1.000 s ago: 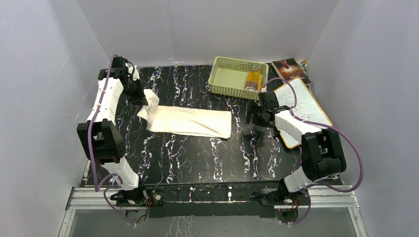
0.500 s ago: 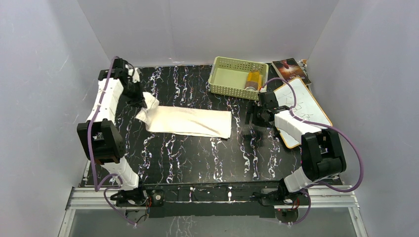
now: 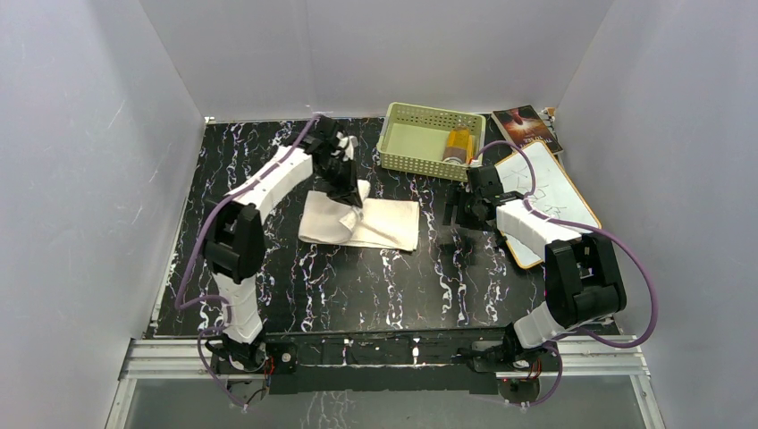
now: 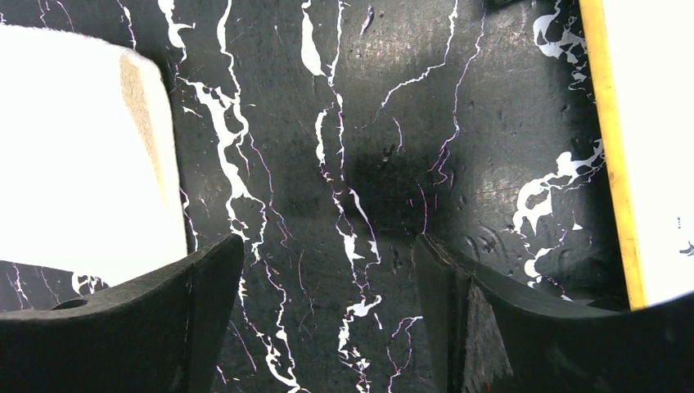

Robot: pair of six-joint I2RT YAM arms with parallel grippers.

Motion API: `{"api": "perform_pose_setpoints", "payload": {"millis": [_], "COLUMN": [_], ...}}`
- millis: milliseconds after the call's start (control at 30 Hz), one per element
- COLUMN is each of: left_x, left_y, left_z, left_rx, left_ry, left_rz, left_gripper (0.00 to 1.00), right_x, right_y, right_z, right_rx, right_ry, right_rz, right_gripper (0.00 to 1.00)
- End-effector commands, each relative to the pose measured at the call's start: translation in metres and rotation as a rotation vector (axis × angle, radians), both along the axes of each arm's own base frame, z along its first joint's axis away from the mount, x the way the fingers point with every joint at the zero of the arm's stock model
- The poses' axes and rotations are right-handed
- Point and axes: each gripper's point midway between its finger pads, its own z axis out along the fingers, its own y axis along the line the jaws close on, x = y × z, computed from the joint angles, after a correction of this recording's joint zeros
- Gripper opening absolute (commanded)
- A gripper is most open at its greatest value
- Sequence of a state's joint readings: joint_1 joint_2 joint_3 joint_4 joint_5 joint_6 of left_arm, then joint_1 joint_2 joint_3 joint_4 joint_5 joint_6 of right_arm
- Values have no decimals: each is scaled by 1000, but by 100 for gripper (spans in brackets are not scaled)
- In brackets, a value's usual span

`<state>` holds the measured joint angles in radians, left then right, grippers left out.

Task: Roll the towels
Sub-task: Fold the towel at the center of the board.

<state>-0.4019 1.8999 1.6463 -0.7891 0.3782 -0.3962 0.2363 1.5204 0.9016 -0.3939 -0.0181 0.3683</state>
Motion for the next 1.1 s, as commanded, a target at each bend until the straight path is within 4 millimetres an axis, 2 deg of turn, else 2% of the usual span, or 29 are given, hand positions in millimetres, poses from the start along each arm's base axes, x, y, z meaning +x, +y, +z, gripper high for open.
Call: {"api": "perform_pose_setpoints", "payload": {"millis": [0, 100, 400, 767, 1067], "left_x": [3, 6, 16, -2, -8], "left_y": [-42, -55, -85, -113, -118], "left_z": [15, 16, 36, 16, 1], "left_rx": [-76, -94, -188, -210, -199], "left_ry": [-7, -22, -113, -58, -18], "left_rz": [-4, -2, 24, -16, -22], "left_gripper": [0, 0, 0, 0, 0], "right_x": [7, 6, 4, 1, -1], "right_y": [1, 1, 1, 0, -1], "right_z": [15, 14, 9, 6, 5], "right_rx": [3, 3, 2, 0, -3], "right_ry": [-63, -60, -50, -45, -42], "right_rz": [-3, -3, -1, 0, -1], "right_gripper": [75, 75, 75, 75, 75]}}
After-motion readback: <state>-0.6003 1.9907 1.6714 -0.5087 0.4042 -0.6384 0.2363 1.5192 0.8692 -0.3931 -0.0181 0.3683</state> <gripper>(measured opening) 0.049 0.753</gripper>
